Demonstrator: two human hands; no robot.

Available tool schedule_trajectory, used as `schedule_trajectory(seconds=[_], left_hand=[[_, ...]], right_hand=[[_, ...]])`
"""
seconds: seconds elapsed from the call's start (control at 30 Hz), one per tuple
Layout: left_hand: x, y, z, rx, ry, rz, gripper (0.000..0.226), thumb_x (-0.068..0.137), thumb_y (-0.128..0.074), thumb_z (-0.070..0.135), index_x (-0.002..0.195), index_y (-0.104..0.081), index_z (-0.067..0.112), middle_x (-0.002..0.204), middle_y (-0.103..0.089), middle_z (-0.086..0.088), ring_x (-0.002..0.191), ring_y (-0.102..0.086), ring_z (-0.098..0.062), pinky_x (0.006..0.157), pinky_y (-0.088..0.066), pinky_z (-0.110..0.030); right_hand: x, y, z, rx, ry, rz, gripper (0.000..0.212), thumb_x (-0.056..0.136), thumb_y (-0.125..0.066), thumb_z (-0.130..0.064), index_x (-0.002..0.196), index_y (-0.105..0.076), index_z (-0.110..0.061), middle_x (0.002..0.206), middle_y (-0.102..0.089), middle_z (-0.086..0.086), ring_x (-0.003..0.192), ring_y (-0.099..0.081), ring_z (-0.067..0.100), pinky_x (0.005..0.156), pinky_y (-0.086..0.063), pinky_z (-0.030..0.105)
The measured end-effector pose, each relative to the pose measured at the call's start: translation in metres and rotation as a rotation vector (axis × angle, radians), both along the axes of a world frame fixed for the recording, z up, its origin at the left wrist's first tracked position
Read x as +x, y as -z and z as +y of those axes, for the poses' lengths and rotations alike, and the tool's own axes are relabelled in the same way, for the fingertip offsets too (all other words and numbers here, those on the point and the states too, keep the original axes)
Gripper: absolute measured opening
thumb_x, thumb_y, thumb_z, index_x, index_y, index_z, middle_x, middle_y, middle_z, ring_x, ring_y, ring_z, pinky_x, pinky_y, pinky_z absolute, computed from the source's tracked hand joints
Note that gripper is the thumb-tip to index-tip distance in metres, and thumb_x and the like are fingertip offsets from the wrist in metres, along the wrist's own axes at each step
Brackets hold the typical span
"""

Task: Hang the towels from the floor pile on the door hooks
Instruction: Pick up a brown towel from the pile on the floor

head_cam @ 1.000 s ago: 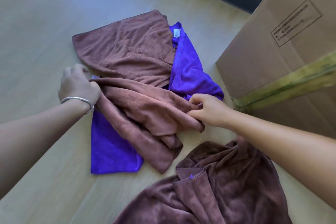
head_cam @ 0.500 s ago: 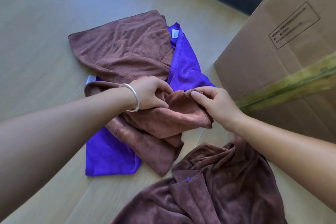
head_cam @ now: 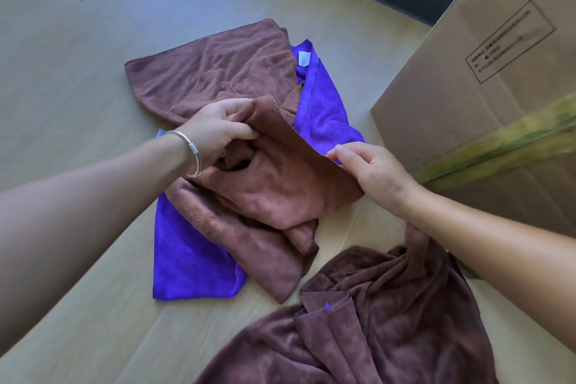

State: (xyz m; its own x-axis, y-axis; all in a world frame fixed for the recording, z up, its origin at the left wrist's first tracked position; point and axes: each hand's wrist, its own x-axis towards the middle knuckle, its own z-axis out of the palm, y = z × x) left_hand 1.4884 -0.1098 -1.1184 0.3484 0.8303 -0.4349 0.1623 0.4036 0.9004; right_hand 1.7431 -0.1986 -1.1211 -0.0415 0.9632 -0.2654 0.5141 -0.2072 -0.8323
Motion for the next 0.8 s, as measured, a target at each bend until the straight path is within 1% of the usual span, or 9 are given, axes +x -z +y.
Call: schedule_trajectory(seconds=[0.07, 0.1, 0.17, 0.27, 0.33, 0.47, 0.53, 0.63, 0.8], left_hand=[[-0.005, -0.007, 0.004, -0.078, -0.027, -0.052, 0.035, 0.083, -0.061, -0.002, 0.113, -0.067, 0.014, 0.094, -0.062, -0.021, 0.079, -0.057, -0.032, 0.065, -0.042, -0.036], [-0.008, -0.011, 0.006, -0.112, -0.036, -0.086, 0.032, 0.082, -0.065, 0.005, 0.113, -0.067, 0.013, 0.093, -0.063, -0.021, 0.077, -0.06, -0.03, 0.064, -0.047, -0.034], [-0.015, -0.021, 0.012, -0.164, -0.07, -0.188, 0.032, 0.078, -0.067, 0.021, 0.109, -0.068, 0.012, 0.091, -0.068, -0.014, 0.078, -0.067, -0.023, 0.065, -0.056, -0.033], [-0.028, -0.034, 0.029, -0.148, -0.213, -0.247, 0.024, 0.076, -0.069, 0.028, 0.098, -0.065, 0.019, 0.092, -0.067, -0.006, 0.085, -0.066, -0.017, 0.08, -0.056, -0.036], [-0.038, -0.042, 0.039, -0.082, -0.3, -0.248, 0.007, 0.083, -0.066, 0.026, 0.087, -0.06, 0.023, 0.082, -0.065, 0.001, 0.073, -0.064, -0.011, 0.072, -0.056, -0.029], [-0.057, -0.058, 0.045, 0.007, -0.401, -0.175, 0.014, 0.092, -0.06, 0.022, 0.078, -0.056, 0.023, 0.067, -0.061, 0.006, 0.058, -0.058, -0.005, 0.055, -0.051, -0.02], [-0.068, -0.07, 0.045, 0.037, -0.446, -0.166, 0.012, 0.093, -0.059, 0.022, 0.081, -0.058, 0.022, 0.068, -0.063, 0.006, 0.059, -0.059, -0.005, 0.057, -0.051, -0.02], [-0.085, -0.096, 0.04, 0.078, -0.502, -0.093, 0.006, 0.092, -0.06, 0.023, 0.087, -0.064, 0.021, 0.068, -0.067, 0.01, 0.063, -0.06, -0.004, 0.06, -0.052, -0.02], [-0.123, -0.155, 0.011, 0.214, -0.652, 0.125, 0.004, 0.088, -0.068, 0.018, 0.085, -0.069, 0.02, 0.068, -0.07, 0.012, 0.069, -0.062, -0.007, 0.073, -0.055, -0.022]], right_hand=[[-0.004, -0.003, -0.003, 0.007, -0.155, 0.01, 0.043, 0.086, -0.052, -0.055, 0.064, -0.045, -0.019, 0.06, -0.039, -0.011, 0.057, -0.038, 0.005, 0.055, -0.031, 0.019], [-0.004, -0.002, -0.004, 0.005, -0.212, -0.032, 0.038, 0.082, -0.058, -0.055, 0.065, -0.049, -0.022, 0.06, -0.042, -0.013, 0.057, -0.04, 0.003, 0.054, -0.032, 0.017], [-0.002, 0.003, -0.006, 0.038, -0.258, -0.159, 0.018, 0.077, -0.072, -0.043, 0.079, -0.065, -0.027, 0.072, -0.058, -0.017, 0.068, -0.053, 0.0, 0.064, -0.039, 0.015], [0.002, 0.007, -0.003, 0.099, -0.161, -0.161, 0.011, 0.083, -0.074, -0.021, 0.091, -0.074, -0.014, 0.094, -0.067, -0.005, 0.09, -0.062, 0.01, 0.081, -0.045, 0.025], [0.003, 0.003, 0.002, 0.149, -0.123, -0.139, 0.013, 0.088, -0.067, -0.02, 0.097, -0.075, -0.015, 0.113, -0.065, -0.002, 0.107, -0.059, 0.008, 0.092, -0.042, 0.02], [0.001, -0.017, 0.015, 0.341, -0.146, -0.293, 0.023, 0.094, -0.059, -0.023, 0.114, -0.07, -0.021, 0.135, -0.053, -0.003, 0.123, -0.048, 0.005, 0.104, -0.034, 0.021], [-0.006, -0.033, 0.021, 0.415, -0.133, -0.273, 0.02, 0.094, -0.059, -0.021, 0.108, -0.072, -0.016, 0.122, -0.062, -0.003, 0.111, -0.055, 0.008, 0.097, -0.039, 0.023], [-0.019, -0.064, 0.031, 0.375, -0.033, -0.179, 0.012, 0.09, -0.065, -0.028, 0.087, -0.073, -0.019, 0.073, -0.066, -0.006, 0.067, -0.054, 0.009, 0.066, -0.044, 0.029], [-0.031, -0.126, 0.042, 0.227, -0.059, -0.319, 0.004, 0.082, -0.074, -0.025, 0.083, -0.07, -0.023, 0.074, -0.067, -0.007, 0.072, -0.059, 0.016, 0.067, -0.044, 0.028]])
